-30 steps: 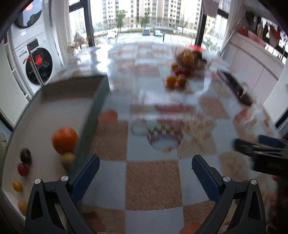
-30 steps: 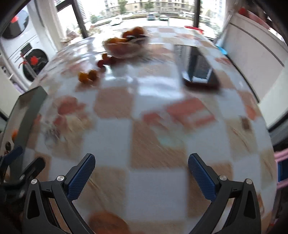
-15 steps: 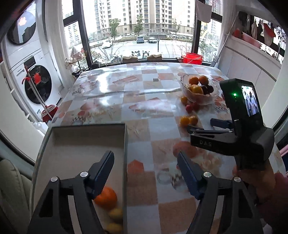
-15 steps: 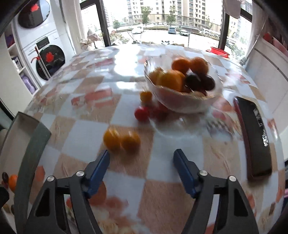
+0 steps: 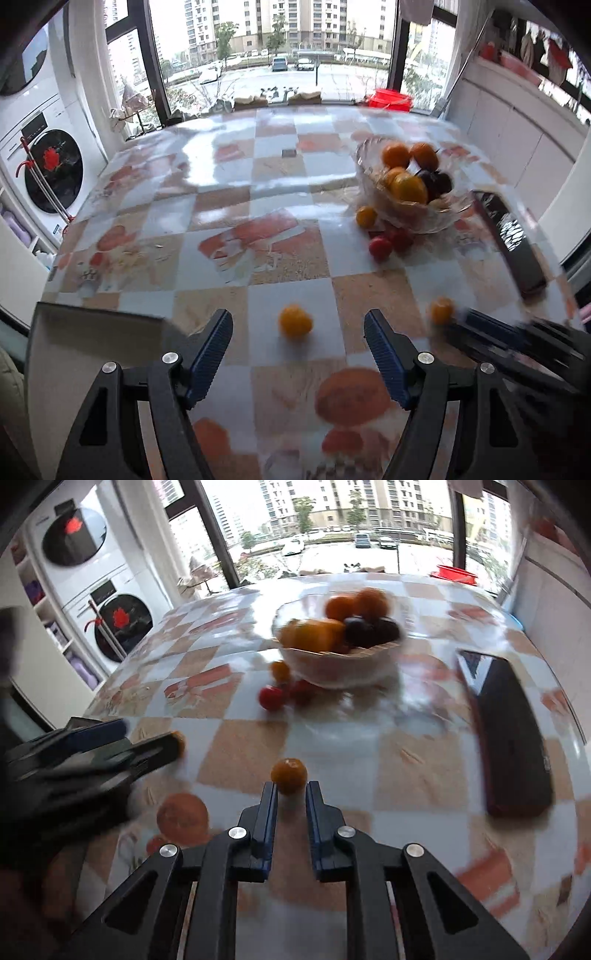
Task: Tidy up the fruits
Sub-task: 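Grasp a small orange fruit with the left tool while the right tool grasps another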
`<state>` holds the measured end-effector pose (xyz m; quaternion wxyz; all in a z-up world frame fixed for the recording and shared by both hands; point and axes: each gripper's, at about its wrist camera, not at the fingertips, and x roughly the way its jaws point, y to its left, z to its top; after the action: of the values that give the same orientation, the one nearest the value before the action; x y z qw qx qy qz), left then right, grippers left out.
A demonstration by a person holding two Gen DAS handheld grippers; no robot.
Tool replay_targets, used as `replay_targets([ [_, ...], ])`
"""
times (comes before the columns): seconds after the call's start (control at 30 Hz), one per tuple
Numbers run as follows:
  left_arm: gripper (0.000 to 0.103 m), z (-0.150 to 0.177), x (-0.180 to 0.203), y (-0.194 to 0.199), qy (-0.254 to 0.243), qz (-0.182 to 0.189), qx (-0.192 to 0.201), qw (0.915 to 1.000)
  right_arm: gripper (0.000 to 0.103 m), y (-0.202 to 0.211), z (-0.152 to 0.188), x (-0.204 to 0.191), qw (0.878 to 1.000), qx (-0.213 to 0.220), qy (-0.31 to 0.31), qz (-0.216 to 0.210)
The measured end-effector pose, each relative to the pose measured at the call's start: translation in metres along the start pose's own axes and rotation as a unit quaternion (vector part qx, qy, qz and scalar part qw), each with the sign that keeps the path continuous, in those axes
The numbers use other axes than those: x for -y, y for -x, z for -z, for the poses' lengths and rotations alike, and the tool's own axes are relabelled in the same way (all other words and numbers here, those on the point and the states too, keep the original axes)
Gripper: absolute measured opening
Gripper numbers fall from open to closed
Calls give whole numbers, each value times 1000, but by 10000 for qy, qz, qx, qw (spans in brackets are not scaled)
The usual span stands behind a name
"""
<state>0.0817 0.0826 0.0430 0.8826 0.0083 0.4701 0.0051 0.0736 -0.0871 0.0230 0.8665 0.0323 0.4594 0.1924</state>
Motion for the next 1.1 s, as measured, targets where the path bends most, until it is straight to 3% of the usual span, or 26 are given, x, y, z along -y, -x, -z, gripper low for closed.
replay_targets([
  [0.13, 76, 3, 0, -29, 169, -134, -321, 9993, 17, 23, 16, 13, 9998, 61, -179, -77],
  [0.2, 74, 5, -5, -28, 375, -91, -192, 9991, 17, 33, 24, 17, 9996, 94, -245, -100],
  [0.33, 32, 11, 0, -20, 245, -274, 99, 9993, 17, 46, 37, 18, 9991, 148, -352, -184],
  [0.37, 26, 13, -1, -18, 202, -368, 124, 9990, 17, 49, 40, 17, 9991, 167, -356, -184],
  [0.53, 23, 21, -23, -12, 621, 118, 103, 9979, 19, 43, 42, 20, 9995, 54, -292, -123],
  [0.6, 23, 22, -21, -12, 594, 72, 111, 9981, 35, 39, 37, 22, 9996, 29, -271, 44],
  [0.63, 23, 21, -20, -14, 564, 30, 111, 9983, 58, 38, 36, 23, 9995, 58, -254, 154],
  [0.67, 23, 20, -19, -14, 546, -1, 107, 9985, 71, 38, 33, 25, 9992, 135, -249, 288],
  [0.7, 23, 20, -18, -15, 531, -26, 105, 9985, 71, 38, 32, 26, 9989, 196, -228, 348],
  [0.8, 23, 18, -18, -17, 505, -31, 117, 9987, 71, 26, 25, 27, 9991, 159, -159, 364],
  [0.9, 23, 18, -19, -17, 526, 3, 121, 9985, 59, 8, 18, 24, 9991, 94, -133, 388],
  [0.97, 23, 18, -19, -18, 535, 6, 130, 9985, 24, 3, 15, 15, 9986, 101, 96, 517],
  [1.1, 23, 18, -18, -19, 486, -8, 175, 9987, 23, 7, 19, 12, 9993, 116, -6, 354],
])
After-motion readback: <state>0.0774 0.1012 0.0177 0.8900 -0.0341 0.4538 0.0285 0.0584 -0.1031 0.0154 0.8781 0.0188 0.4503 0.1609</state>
